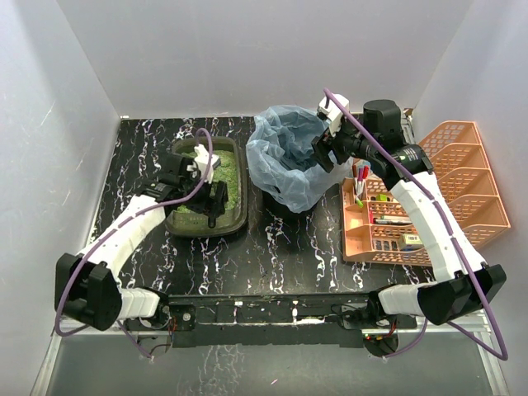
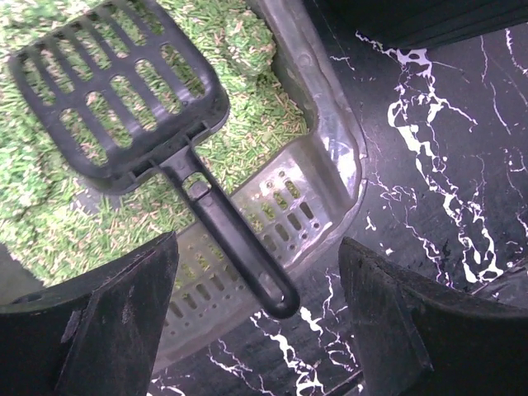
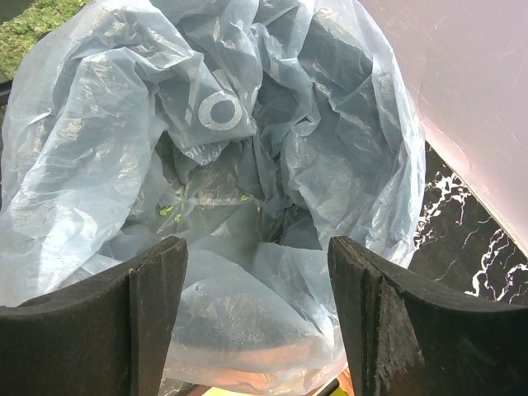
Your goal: Clean the litter box
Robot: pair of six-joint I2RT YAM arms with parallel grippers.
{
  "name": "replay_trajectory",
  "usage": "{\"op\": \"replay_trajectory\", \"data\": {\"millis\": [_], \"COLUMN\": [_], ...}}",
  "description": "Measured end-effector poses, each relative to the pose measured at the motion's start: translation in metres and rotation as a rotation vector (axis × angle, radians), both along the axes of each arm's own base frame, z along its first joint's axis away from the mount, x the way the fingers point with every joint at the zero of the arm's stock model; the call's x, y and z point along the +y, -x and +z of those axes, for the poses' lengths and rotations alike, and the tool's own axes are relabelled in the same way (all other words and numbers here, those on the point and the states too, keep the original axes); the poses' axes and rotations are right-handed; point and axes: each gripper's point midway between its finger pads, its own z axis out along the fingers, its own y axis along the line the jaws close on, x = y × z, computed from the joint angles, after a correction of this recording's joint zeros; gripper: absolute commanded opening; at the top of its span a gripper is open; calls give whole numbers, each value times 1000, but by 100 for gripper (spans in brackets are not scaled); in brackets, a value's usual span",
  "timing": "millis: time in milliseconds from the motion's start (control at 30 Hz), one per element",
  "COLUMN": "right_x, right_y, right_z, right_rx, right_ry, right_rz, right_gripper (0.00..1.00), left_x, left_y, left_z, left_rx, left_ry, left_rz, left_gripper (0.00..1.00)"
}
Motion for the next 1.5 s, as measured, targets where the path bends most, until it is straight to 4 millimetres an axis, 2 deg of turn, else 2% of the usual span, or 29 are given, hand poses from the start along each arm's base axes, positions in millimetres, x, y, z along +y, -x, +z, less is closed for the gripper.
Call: {"op": "replay_trajectory", "data": {"millis": [133, 300, 533, 733, 867, 1000, 1133, 1200, 1367, 1500], "right_x": [1, 2, 1, 1, 1, 1, 2, 3, 7, 10], "right_y": [1, 3, 11, 14, 15, 15, 15, 16, 17, 18], "right_z": [0, -2, 3, 1, -3, -3, -3, -3, -4, -6], "right_rx": [1, 0, -22, -23, -14, -14, -14, -14, -13, -8], "right_ry": [-5, -8, -21, -24, -21, -21, -20, -19, -18, -16], "right_rz": [8, 11, 22, 28, 28, 28, 30, 35, 46, 54], "right_gripper": [75, 76, 76, 76, 77, 77, 77, 77, 77, 77], "left_x": [-8, -3, 7, 8, 5, 8, 28, 34, 37, 38], "left_y": [-2, -7, -5, -11, -12, -14, -20, -21, -22, -22], "left_z": [-16, -39, -53, -54, -56, -54, -55, -56, -56, -57], "left_rx": [24, 67, 74, 57, 68, 79, 96, 101, 99, 98], "left_ry": [-39, -104, -156, -164, -159, -137, -141, -147, -160, -166], "left_rz": [-18, 1, 29, 38, 41, 75, 154, 180, 189, 183], "left_gripper": [74, 73, 60, 50, 47, 47, 55, 56, 55, 50]}}
